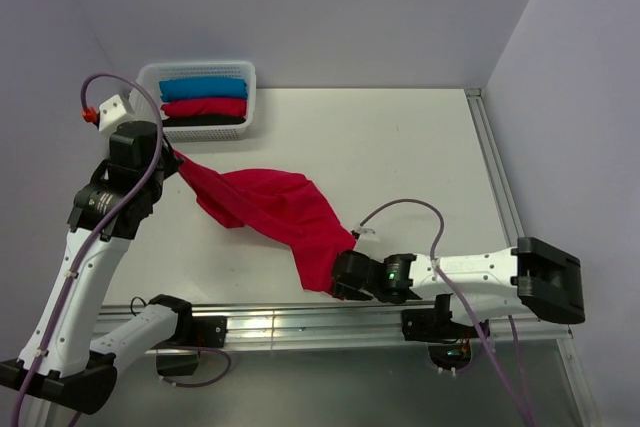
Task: Roll the t-shirts
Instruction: Flatten the tshirt
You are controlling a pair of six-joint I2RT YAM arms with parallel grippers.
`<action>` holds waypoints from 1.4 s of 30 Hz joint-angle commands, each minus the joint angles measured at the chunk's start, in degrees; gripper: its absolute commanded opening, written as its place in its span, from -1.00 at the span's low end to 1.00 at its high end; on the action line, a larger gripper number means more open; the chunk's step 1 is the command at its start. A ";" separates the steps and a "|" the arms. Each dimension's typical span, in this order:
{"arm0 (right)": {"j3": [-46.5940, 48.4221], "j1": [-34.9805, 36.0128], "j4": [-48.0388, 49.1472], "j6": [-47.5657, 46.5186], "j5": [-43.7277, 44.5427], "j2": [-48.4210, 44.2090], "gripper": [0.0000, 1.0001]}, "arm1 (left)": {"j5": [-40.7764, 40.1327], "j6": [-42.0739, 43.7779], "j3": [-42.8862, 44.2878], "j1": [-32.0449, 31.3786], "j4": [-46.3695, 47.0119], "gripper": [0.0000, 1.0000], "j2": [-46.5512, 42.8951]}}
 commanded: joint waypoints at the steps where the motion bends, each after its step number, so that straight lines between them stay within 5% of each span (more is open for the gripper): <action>1: 3.57 2.78 -9.93 3.50 4.43 6.12 0.07 | -0.01 1.54 -0.41 0.30 2.59 -0.99 -1.87; 6: 5.42 5.25 -9.94 4.65 4.44 12.55 -0.02 | 0.43 1.62 -0.85 0.30 2.95 -0.99 -2.14; 13: 4.46 5.60 -12.13 6.15 6.11 9.33 -0.46 | 0.34 2.06 -0.67 0.30 2.68 -0.99 -2.22; 16: 4.19 5.43 -15.90 6.76 8.30 4.15 -1.00 | 0.69 2.07 -0.85 0.30 2.86 -0.99 -2.22; 23: 5.86 2.10 -24.79 5.80 13.22 -7.10 -1.00 | 2.45 1.71 -1.82 0.30 3.56 -0.99 -2.05; 32: 9.37 -14.86 -20.58 -13.51 10.95 -28.39 -1.00 | 3.41 1.98 -2.17 0.30 2.86 -0.99 -2.49; 42: 38.09 -28.22 -20.04 -33.04 4.71 -17.60 -1.00 | 4.21 1.98 2.66 0.30 0.66 -0.99 -2.57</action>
